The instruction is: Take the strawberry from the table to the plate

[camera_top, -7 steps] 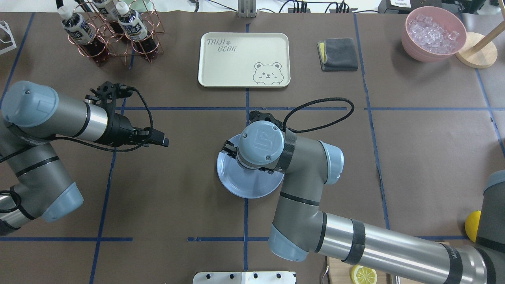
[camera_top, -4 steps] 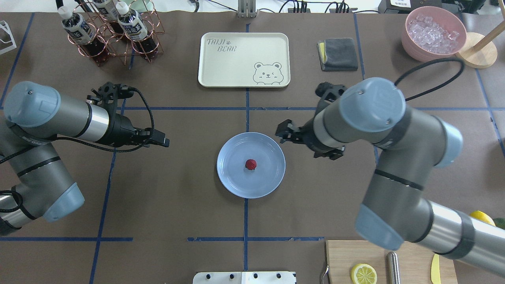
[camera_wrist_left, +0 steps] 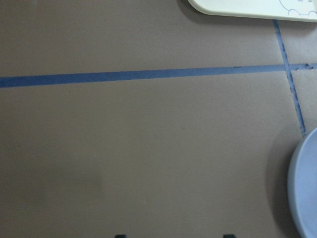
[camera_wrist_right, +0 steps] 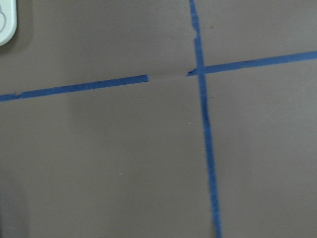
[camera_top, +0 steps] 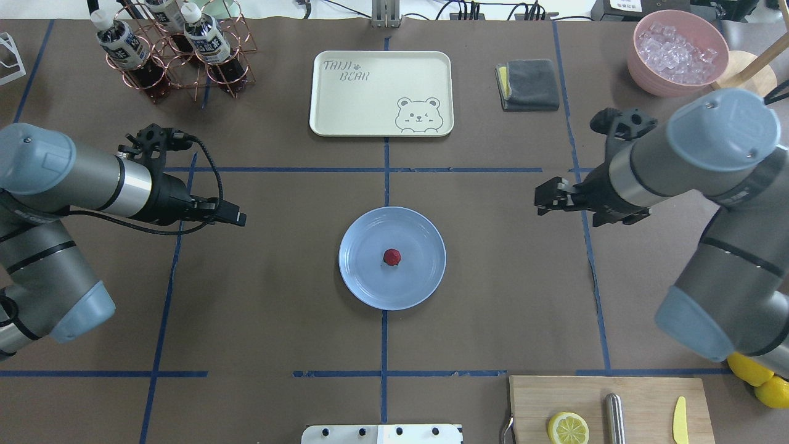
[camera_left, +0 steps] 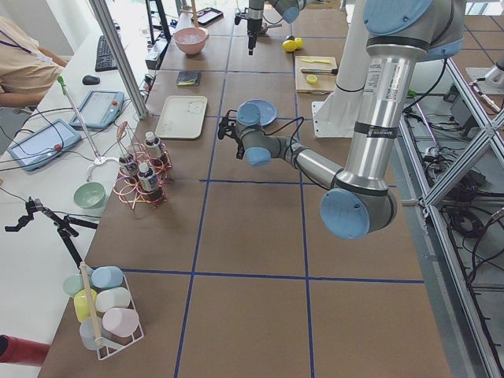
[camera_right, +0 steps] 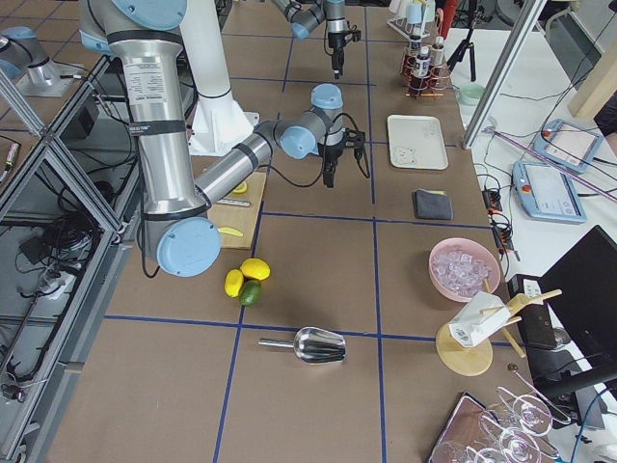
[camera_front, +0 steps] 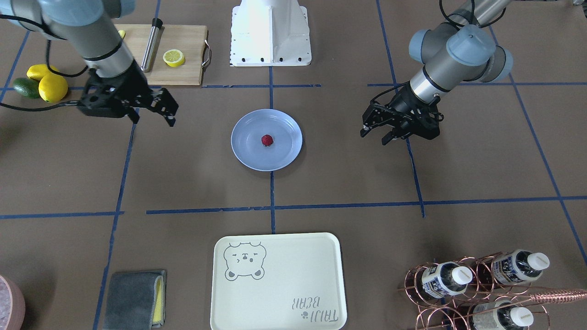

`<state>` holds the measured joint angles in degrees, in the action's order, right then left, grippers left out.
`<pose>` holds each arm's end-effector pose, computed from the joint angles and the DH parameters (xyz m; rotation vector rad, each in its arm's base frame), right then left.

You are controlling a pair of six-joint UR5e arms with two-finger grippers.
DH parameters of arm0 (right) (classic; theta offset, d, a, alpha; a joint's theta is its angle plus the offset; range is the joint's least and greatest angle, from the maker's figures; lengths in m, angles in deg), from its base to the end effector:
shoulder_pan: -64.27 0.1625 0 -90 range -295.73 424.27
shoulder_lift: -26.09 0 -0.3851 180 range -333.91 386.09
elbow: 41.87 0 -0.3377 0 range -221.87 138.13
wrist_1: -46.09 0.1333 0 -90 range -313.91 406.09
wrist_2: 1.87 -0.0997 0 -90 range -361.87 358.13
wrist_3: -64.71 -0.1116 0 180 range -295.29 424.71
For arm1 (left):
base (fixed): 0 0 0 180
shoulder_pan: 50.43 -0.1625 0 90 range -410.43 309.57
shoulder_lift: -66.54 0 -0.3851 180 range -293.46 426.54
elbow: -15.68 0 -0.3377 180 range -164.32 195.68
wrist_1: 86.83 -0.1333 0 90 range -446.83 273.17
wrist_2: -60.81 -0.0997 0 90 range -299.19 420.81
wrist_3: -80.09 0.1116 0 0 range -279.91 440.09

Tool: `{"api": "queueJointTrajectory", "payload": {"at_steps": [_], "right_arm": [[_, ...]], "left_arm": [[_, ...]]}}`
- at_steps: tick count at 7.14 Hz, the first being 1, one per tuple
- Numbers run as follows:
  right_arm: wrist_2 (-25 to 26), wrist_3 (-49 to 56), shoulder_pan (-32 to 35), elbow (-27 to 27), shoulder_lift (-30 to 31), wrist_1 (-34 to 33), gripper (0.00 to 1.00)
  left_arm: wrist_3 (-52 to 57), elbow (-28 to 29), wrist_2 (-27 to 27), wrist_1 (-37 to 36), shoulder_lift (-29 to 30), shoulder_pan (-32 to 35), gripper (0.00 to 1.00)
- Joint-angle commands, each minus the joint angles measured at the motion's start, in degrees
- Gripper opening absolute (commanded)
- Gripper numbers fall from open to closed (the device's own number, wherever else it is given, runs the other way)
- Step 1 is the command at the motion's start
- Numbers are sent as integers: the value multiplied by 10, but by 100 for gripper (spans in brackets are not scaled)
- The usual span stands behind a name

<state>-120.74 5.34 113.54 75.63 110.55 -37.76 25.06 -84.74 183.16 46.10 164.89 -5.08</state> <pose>-0.2395 -0.3999 0.3744 0.0587 -0.8233 0.1344 0.3032 -0.4116 0.3918 0.2857 1.1241 0.1434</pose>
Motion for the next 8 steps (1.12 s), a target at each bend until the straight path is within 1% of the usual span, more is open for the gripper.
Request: {"api": "queueJointTrajectory", "payload": {"at_steps": [1,2,3,4,5,6,7,8], "right_arm": [[-63,182,118,-6,85,3,100],[-108,272,185,-19,113,3,100],[-151,349,248,-41,127,-3,100],[-167,431,309,-71,134,-6,100],[-175,512,354,-102,138,-7,100],[-189,569,388,-121,138,-28,100],[-190,626,411,-122,135,-83,100],[-191,665,426,-120,130,-124,100]], "left_arm": [[171,-3,54,1,-80,96,72],[271,3,79,0,-118,152,72],[354,9,110,-3,-150,212,73],[418,19,116,-4,-172,258,79],[475,27,116,-12,-184,303,100],[565,27,124,-81,-184,367,100],[686,27,123,-193,-174,427,100],[710,27,122,-278,-142,440,100]]}}
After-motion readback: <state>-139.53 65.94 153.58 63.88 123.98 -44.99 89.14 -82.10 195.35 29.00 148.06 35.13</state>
